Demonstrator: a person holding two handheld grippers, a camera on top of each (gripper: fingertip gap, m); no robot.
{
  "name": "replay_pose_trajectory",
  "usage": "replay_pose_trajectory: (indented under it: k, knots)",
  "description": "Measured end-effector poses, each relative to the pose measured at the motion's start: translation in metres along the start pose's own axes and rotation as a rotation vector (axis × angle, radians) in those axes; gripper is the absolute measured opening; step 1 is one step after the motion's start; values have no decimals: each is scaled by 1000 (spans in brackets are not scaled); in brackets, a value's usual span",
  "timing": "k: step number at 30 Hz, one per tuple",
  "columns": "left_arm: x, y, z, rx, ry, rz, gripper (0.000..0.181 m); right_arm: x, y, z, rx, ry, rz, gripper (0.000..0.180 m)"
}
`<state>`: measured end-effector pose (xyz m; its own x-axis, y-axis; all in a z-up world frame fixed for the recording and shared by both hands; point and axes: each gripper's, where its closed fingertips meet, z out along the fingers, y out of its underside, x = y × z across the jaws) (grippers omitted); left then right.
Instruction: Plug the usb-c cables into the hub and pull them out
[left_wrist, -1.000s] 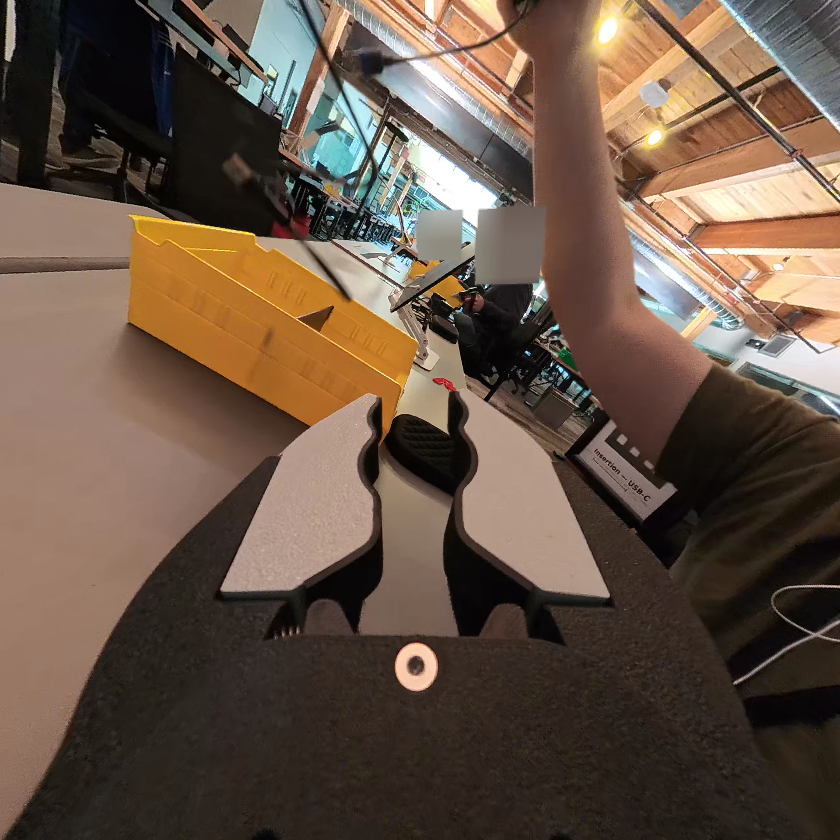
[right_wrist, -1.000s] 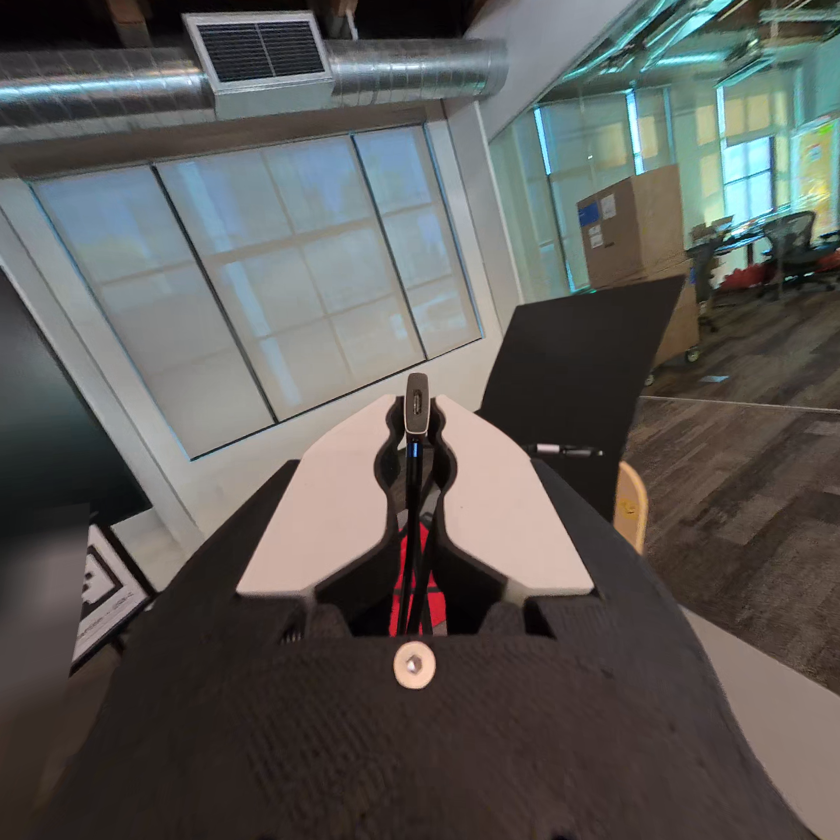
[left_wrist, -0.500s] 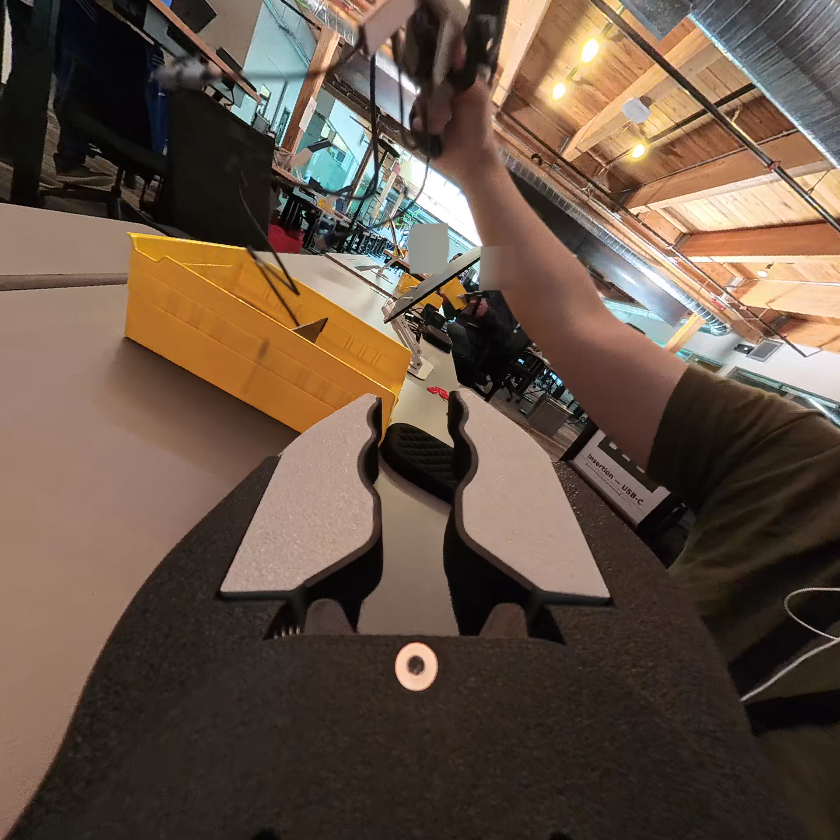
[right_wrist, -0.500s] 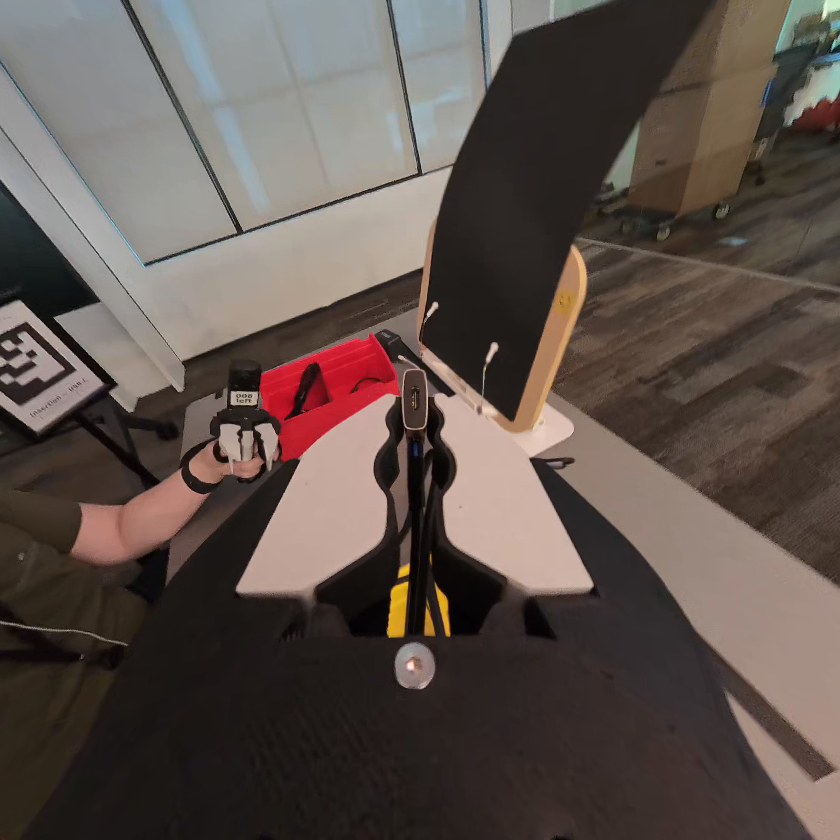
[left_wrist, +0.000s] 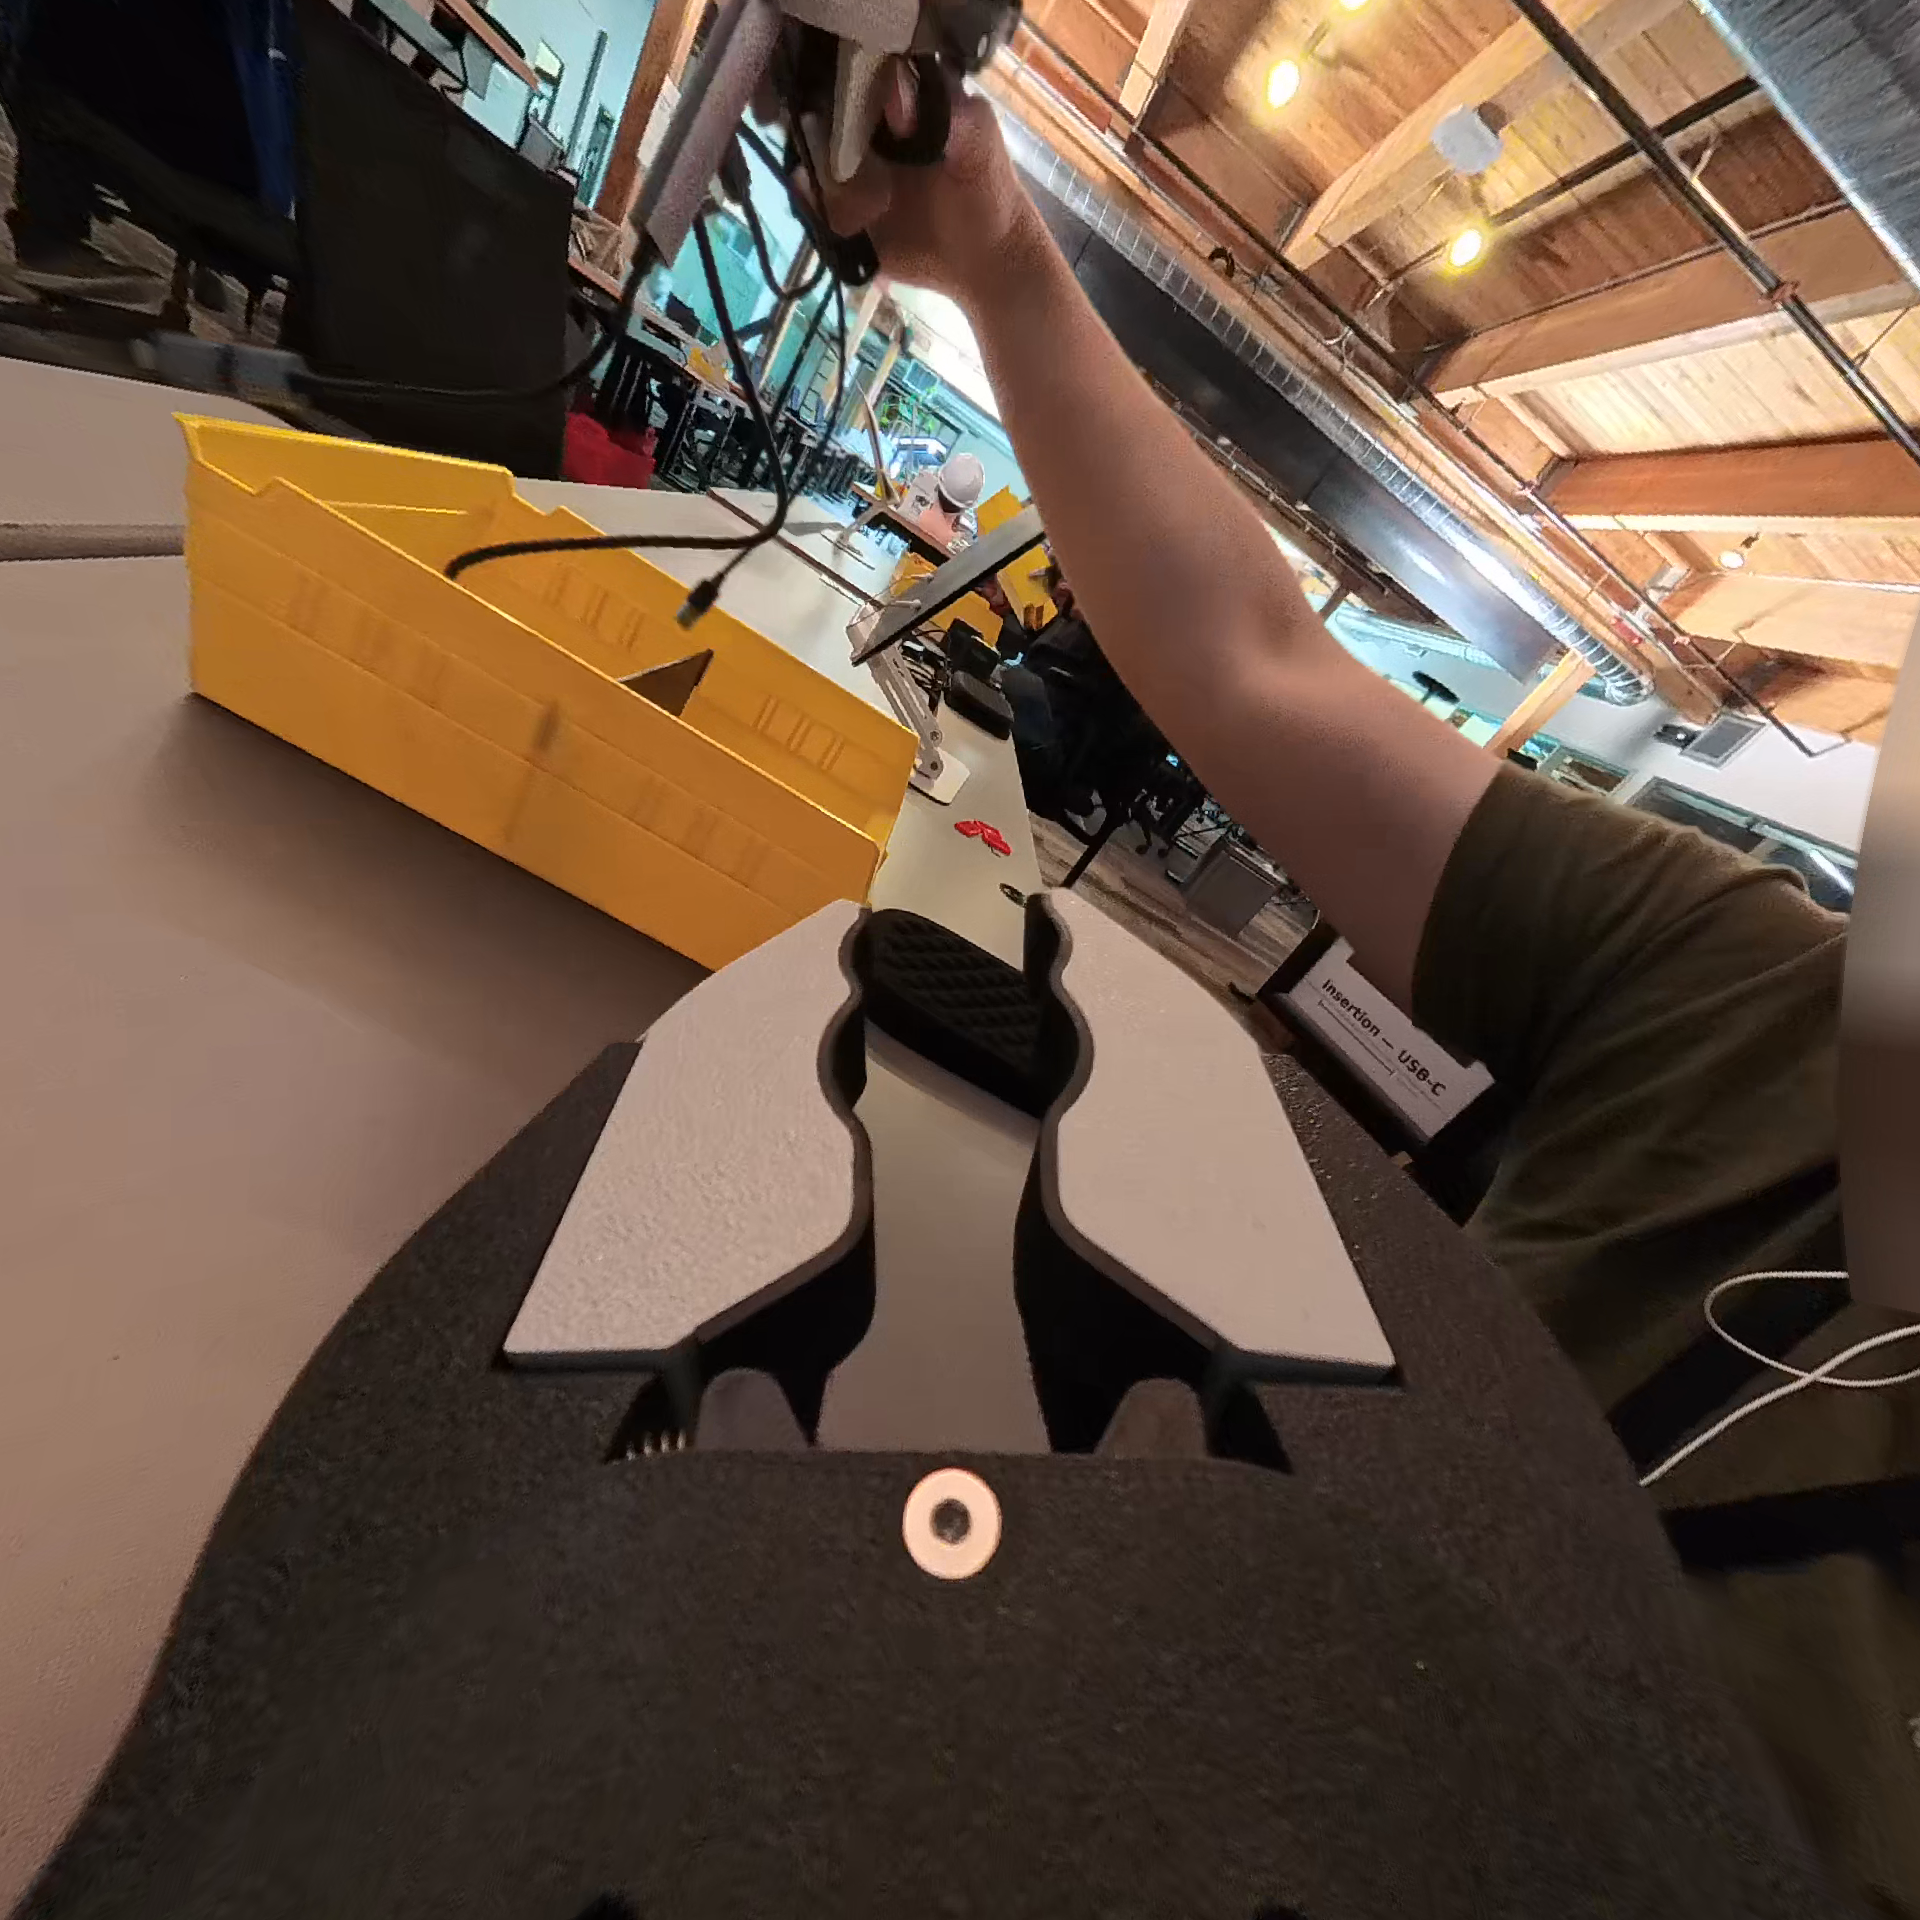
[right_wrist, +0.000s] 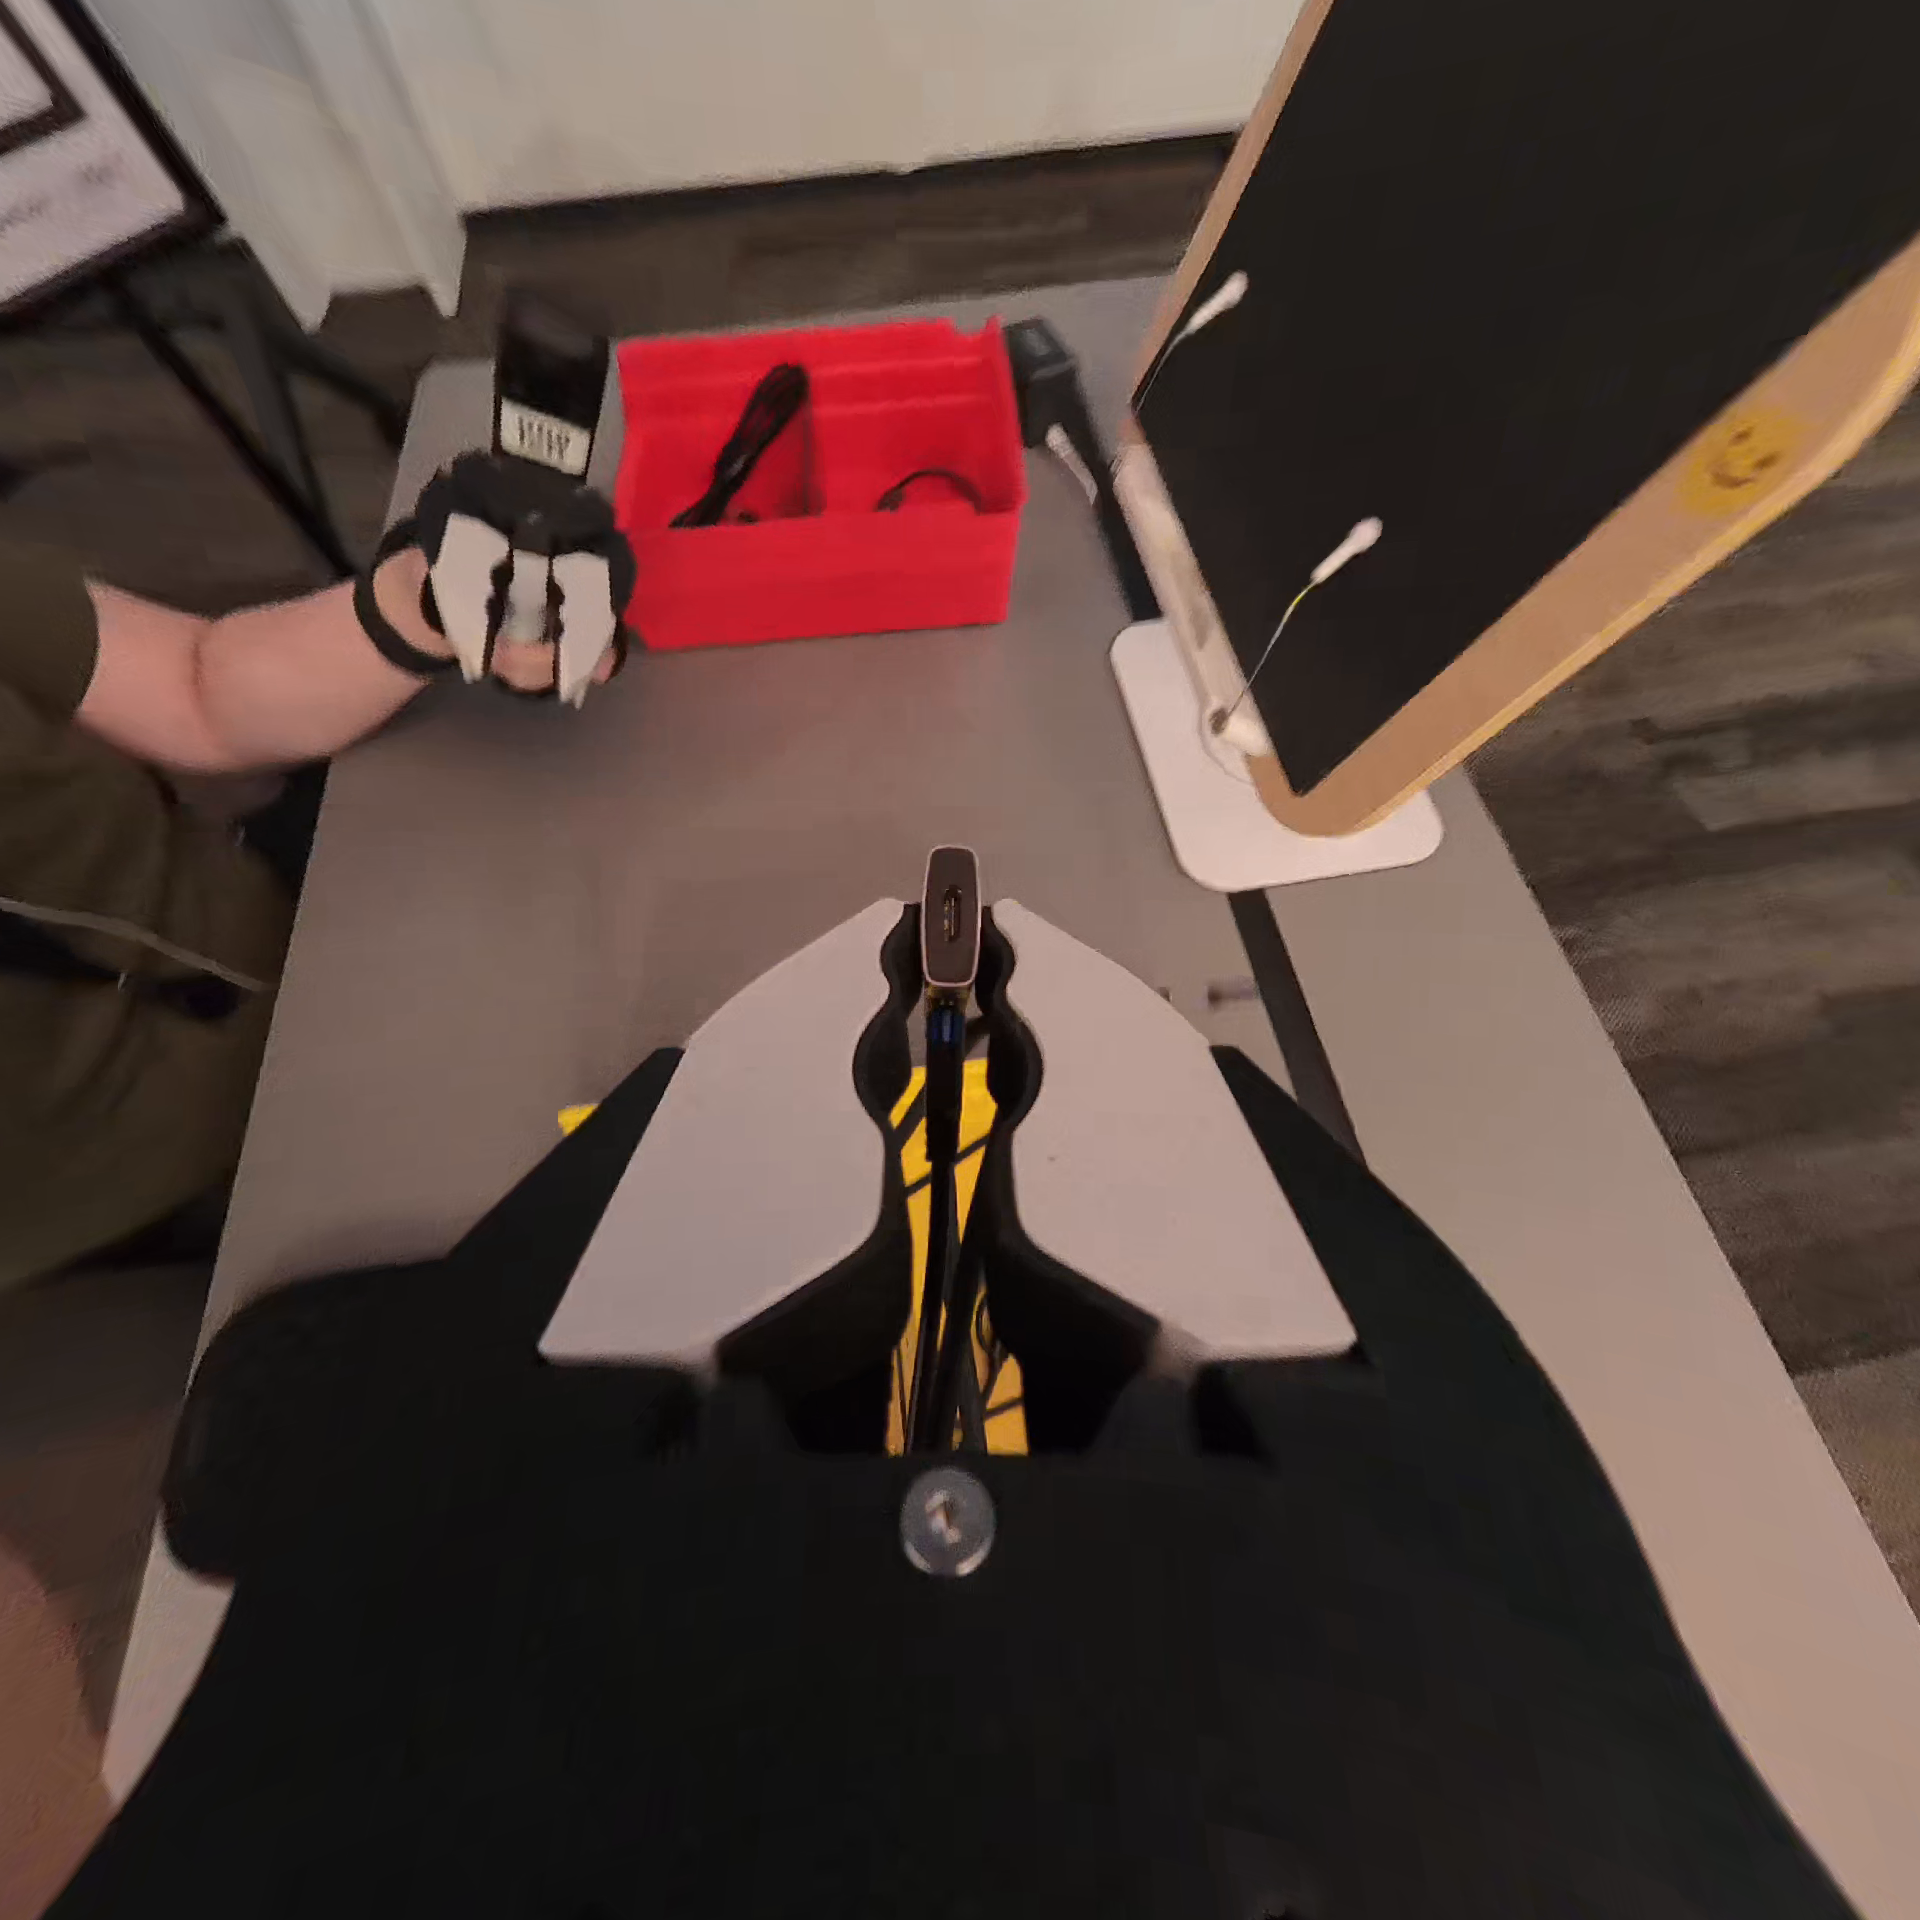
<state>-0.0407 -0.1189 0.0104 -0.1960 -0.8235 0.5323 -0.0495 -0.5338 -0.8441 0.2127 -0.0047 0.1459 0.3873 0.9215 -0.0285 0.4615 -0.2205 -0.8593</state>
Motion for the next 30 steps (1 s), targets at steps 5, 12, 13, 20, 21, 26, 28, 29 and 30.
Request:
replay_pose_trajectory:
  k: [5,12,13,20,21,26,28,29,30]
  knots:
    - [-1,-3,-5,16,-4,-9,27,-7,15,-12,-88,-89,30,11]
    - [6,-7,-2,33,21,-9,27,3,53,-75,24,51,109,11]
    - [8,-8,-2,36,24,-3,27,3,61,-79,24,54,130,10]
    - [17,-15,-4,71,12,74,27,-4,76,-84,9,-10,198,11]
    - [18,-16,-4,74,14,74,27,-7,73,-77,-18,-32,179,11]
    - [12,-10,0,49,-2,62,27,-4,56,-34,-196,-117,56,11]
    - [10,-7,1,32,-6,57,27,4,59,-17,-281,-138,52,11]
    - [9,-6,2,23,-10,56,27,8,62,-8,-326,-149,61,11]
    - [9,-5,2,19,-13,56,27,13,68,2,-374,-152,67,11]
